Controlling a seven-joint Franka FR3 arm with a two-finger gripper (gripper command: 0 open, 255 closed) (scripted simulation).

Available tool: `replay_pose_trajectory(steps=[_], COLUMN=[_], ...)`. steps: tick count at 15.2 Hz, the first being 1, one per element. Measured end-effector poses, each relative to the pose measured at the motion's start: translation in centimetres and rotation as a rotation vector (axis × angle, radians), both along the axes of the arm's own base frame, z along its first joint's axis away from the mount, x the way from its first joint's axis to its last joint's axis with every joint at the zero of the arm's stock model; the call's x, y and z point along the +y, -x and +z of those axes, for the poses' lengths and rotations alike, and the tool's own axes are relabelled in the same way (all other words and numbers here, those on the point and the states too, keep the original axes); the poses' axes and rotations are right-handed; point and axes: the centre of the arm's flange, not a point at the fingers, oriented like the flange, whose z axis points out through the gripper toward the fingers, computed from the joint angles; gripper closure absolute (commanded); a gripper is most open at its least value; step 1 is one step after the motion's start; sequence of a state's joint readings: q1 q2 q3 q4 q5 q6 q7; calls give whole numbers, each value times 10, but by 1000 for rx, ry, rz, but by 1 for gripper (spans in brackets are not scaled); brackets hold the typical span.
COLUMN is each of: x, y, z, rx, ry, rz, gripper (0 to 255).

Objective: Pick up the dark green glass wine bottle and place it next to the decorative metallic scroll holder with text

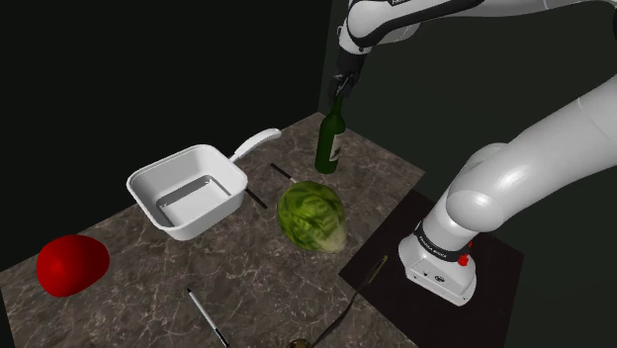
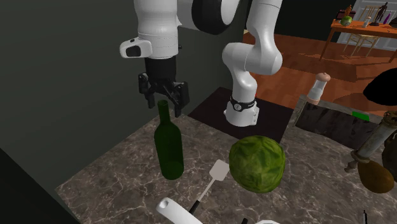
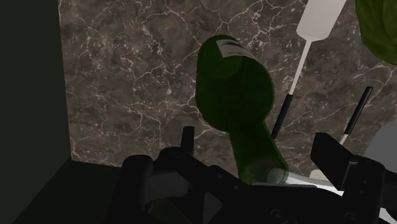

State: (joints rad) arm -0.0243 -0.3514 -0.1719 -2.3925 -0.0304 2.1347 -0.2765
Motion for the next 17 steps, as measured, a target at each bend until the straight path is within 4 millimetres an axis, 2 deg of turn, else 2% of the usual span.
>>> replay_pose_trajectory(steps=[10, 17], x=[0, 0], y=[0, 0], z=[0, 30], rx=[-1, 0], ry=[0, 0], rz=[0, 0], gripper=[255, 255])
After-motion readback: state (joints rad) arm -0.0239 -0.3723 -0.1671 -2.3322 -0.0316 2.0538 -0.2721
